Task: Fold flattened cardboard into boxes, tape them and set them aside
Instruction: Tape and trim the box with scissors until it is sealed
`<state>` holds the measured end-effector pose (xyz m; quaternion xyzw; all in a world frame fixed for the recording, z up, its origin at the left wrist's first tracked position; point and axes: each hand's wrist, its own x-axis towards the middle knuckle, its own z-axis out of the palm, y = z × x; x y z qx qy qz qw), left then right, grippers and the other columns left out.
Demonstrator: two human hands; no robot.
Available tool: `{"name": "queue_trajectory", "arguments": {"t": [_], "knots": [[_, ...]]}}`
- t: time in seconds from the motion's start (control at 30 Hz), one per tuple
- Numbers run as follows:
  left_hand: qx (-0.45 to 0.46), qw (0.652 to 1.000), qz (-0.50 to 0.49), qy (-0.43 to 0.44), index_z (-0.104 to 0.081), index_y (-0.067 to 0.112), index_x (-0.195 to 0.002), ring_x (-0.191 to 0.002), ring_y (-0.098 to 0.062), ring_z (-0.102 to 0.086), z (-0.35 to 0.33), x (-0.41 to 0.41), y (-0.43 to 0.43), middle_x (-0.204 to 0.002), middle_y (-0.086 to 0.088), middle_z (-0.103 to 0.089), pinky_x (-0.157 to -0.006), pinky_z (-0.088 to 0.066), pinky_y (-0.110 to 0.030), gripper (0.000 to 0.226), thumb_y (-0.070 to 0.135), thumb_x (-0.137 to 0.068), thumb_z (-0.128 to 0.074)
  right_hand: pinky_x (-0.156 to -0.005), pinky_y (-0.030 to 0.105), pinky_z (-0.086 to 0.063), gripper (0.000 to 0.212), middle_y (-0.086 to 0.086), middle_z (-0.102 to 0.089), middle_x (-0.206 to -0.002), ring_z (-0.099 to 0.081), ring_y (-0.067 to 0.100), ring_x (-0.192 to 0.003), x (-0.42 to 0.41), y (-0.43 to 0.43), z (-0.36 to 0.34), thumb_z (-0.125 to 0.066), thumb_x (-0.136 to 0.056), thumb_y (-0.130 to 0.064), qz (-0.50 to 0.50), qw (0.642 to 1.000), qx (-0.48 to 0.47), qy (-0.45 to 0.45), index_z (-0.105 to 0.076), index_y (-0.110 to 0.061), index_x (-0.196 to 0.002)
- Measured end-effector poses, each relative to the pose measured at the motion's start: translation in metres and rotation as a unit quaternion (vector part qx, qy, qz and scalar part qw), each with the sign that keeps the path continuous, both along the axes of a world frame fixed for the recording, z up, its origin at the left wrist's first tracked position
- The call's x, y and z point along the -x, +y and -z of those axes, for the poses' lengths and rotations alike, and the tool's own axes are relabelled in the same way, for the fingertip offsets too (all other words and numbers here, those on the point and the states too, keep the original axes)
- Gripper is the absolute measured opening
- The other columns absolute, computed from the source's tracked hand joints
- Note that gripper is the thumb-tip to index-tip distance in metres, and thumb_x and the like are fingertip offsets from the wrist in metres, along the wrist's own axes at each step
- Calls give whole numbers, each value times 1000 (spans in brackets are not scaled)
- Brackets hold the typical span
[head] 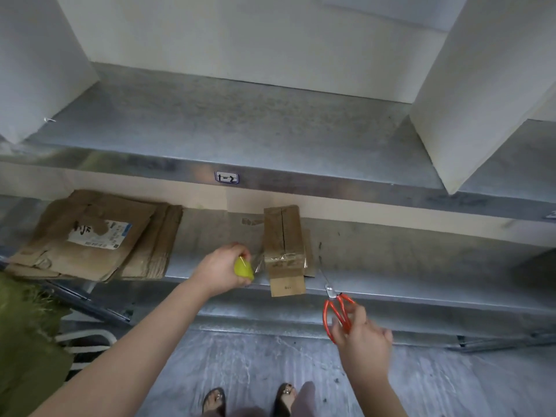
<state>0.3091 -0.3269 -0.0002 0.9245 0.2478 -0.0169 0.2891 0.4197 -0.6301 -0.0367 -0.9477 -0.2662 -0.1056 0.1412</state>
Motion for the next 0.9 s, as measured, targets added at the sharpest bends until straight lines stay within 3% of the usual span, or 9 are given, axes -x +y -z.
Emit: {"name": "queue_trajectory", "arguments": {"t": [0.07, 0.2, 0.3, 0.4, 0.57, 0.73, 0.9], "knots": [[4, 1000, 7, -12, -53, 32, -92, -95, -15, -55, -1, 0, 3, -101, 12, -54, -79, -46, -30, 45, 38, -58, -84, -62, 31, -35, 38, -9, -61, -59, -64, 16, -59, 29, 10, -4, -82, -67, -44, 0, 995, 11, 97, -59, -24, -91], [1, 1000, 23, -16, -58, 26, -98, -97, -17, -55, -1, 1, 7, -105, 7, -57, -80, -46, -31, 46, 34, -61, -85, -83, 33, -46, 52, -16, -63, -90, -62, 6, -92, 70, 42, -11, -55, -70, -72, 3, 959, -10, 282, -48, -41, -111], [0, 999, 37, -24, -59, 23, -98, -97, -18, -56, -1, 3, 9, -106, 5, -58, -77, -42, -28, 45, 32, -62, -85, -81, 30, -53, 52, -18, -64, -94, -63, 1, -88, 86, 61, -15, -60, -66, -74, 14, 909, -77, 409, -45, -45, -106], [1, 999, 43, -25, -58, 24, -97, -96, -19, -56, -1, 3, 11, -106, 5, -58, -76, -44, -29, 45, 33, -62, -85, -68, 20, -54, 45, -11, -70, -89, -67, 0, -78, 93, 73, -24, -71, -72, -65, 19, 846, -144, 513, -49, -38, -100], [5, 998, 53, -23, -54, 28, -94, -95, -18, -56, -1, 4, 16, -104, 7, -57, -80, -48, -33, 44, 36, -62, -84, -56, 10, -44, 39, -9, -65, -72, -58, -2, -59, 97, 84, -38, -68, -82, -53, 13, 800, -192, 568, -54, -22, -101], [3, 998, 59, -25, -54, 29, -94, -94, -18, -56, -1, 4, 18, -103, 8, -55, -80, -48, -33, 44, 36, -62, -84, -71, 20, -46, 46, -1, -62, -79, -58, 9, -73, 94, 89, -38, -64, -82, -58, 35, 789, -195, 582, -57, -18, -103], [-1, 998, 64, -28, -55, 27, -95, -95, -19, -57, -2, 3, 19, -105, 6, -57, -81, -48, -34, 44, 35, -62, -84, -73, 25, -45, 45, -2, -55, -69, -53, 10, -67, 92, 92, -34, -65, -83, -54, 34, 785, -205, 583, -58, -14, -102]]}}
